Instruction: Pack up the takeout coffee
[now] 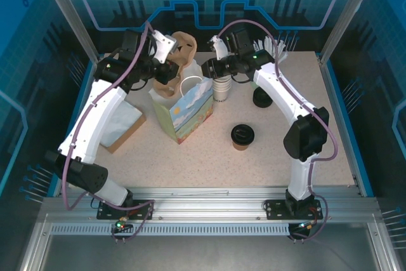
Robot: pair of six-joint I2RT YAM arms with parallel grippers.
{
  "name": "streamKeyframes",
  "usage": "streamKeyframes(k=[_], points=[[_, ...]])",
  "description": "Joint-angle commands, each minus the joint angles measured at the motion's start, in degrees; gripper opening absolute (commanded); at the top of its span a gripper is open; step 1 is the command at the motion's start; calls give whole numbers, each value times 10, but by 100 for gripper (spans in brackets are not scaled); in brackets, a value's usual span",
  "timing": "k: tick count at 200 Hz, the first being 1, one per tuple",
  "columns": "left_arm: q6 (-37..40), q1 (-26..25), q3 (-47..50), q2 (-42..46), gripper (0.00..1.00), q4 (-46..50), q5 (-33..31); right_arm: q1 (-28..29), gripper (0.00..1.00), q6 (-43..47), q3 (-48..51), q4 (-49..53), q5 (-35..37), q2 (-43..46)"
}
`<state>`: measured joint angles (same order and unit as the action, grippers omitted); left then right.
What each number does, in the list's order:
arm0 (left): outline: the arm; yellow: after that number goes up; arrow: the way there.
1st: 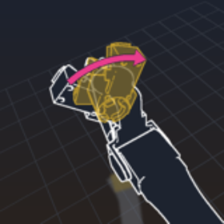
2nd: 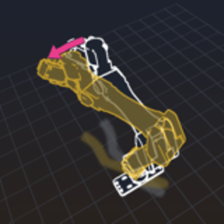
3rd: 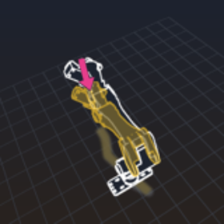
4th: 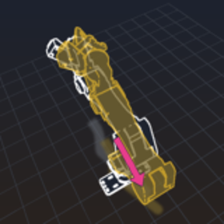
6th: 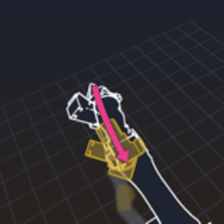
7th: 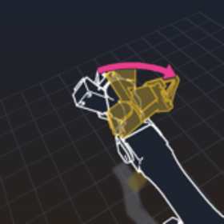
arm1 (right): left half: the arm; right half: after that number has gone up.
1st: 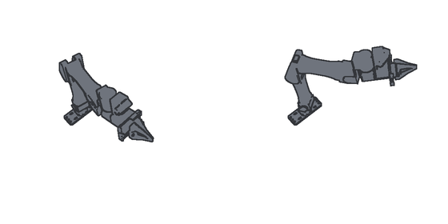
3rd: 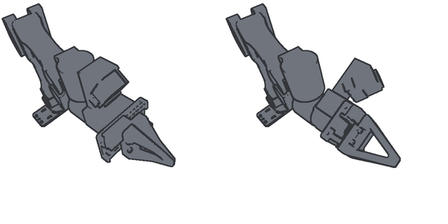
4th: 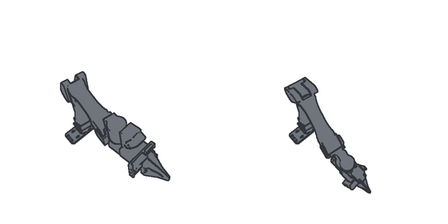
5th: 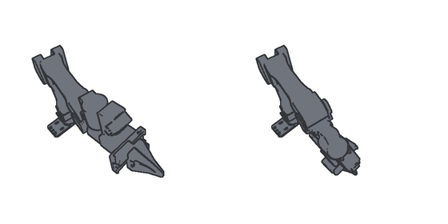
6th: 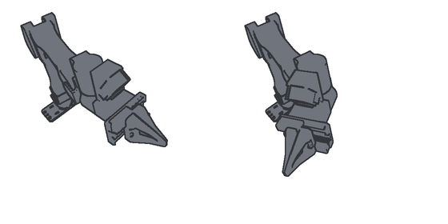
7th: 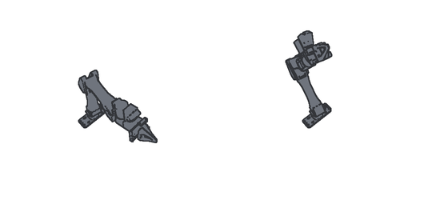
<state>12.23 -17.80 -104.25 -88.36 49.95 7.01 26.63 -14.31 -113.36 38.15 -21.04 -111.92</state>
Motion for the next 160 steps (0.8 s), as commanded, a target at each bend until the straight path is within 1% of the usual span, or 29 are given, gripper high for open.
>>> streamKeyframes(k=[1,89,160], points=[[24,-8,10,-6,21,21,21,6,24,9,-18,13,5,-10],[33,-8,31,-11,21,26,11,7,23,2,-13,8,3,-10],[32,-8,36,-15,21,44,1,6,21,-5,-11,7,15,-10]])
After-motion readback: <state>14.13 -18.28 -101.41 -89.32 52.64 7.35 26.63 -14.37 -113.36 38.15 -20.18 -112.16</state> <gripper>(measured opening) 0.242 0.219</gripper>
